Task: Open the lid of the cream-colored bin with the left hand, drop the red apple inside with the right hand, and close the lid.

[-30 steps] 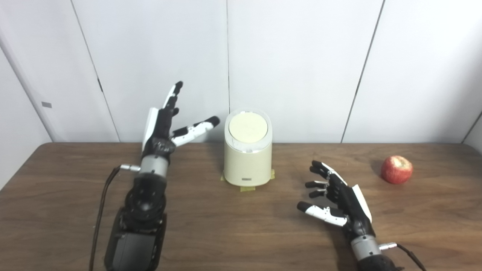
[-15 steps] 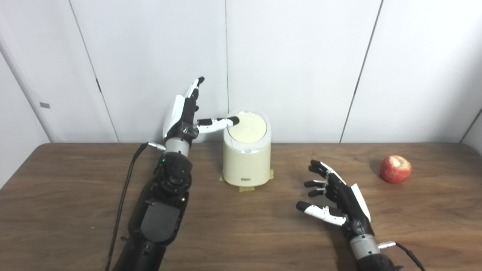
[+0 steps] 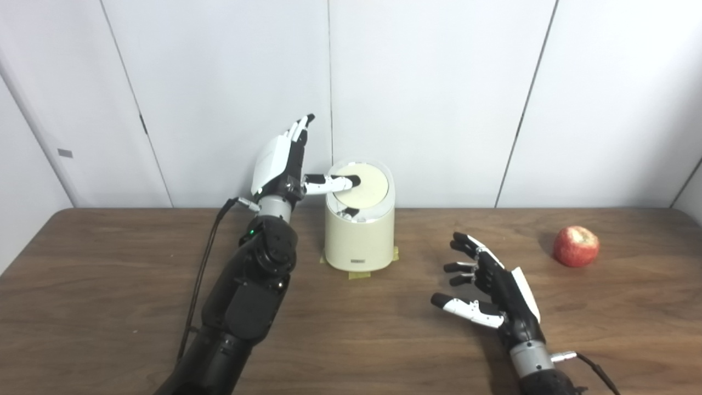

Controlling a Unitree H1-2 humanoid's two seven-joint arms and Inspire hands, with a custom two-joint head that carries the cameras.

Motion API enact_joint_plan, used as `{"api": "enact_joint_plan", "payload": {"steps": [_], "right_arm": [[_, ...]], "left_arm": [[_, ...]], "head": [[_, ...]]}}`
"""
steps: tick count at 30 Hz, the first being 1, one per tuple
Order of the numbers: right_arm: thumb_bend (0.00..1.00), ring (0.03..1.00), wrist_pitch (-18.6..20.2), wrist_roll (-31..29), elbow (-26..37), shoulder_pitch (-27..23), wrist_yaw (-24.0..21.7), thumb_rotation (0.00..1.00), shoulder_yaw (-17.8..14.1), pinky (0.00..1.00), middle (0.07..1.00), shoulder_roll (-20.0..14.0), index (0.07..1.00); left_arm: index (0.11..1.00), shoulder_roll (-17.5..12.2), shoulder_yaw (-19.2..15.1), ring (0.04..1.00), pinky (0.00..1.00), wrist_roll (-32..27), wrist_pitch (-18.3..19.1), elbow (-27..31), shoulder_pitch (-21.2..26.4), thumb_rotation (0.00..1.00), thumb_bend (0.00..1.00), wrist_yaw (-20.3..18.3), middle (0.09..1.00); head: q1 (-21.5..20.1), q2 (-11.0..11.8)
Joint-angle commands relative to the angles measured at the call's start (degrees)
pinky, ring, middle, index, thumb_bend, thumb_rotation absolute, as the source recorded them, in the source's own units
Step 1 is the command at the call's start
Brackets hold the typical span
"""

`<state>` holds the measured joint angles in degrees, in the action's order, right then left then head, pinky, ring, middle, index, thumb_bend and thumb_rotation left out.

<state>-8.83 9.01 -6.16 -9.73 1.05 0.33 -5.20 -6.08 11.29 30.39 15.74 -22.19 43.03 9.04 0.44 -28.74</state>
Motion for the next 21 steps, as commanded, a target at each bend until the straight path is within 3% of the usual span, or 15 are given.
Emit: {"api": "enact_joint_plan", "payload": {"steps": [1, 10, 21], "right_arm": [[0.78, 0.671, -2.1, 0.2, 0.7, -1.9, 0.7, 0.34, 0.1, 0.57, 0.851, 0.1, 0.865], [0.78, 0.664, -1.5, 0.7, 1.1, -1.9, 0.9, 0.35, 0.2, 0.56, 0.85, 0.1, 0.86], [0.77, 0.669, -0.4, 0.6, 2.2, -1.6, 1.0, 0.34, 0.4, 0.55, 0.844, 0.8, 0.854]], "left_arm": [[1.0, 0.2, 0.0, 1.0, 0.84, 1.2, -1.2, 0.0, 4.4, 0.3, 0.97, 2.3, 1.0], [1.0, 0.7, 2.3, 1.0, 0.81, 3.4, -1.1, -3.2, 5.6, 0.31, 0.98, 4.3, 1.0], [1.0, -0.7, 5.8, 1.0, 0.86, 8.8, 2.2, -5.8, 5.9, 0.26, 1.0, 4.4, 1.0]], "head": [[0.0, -0.1], [-0.2, -0.3], [-0.6, -0.7]]}}
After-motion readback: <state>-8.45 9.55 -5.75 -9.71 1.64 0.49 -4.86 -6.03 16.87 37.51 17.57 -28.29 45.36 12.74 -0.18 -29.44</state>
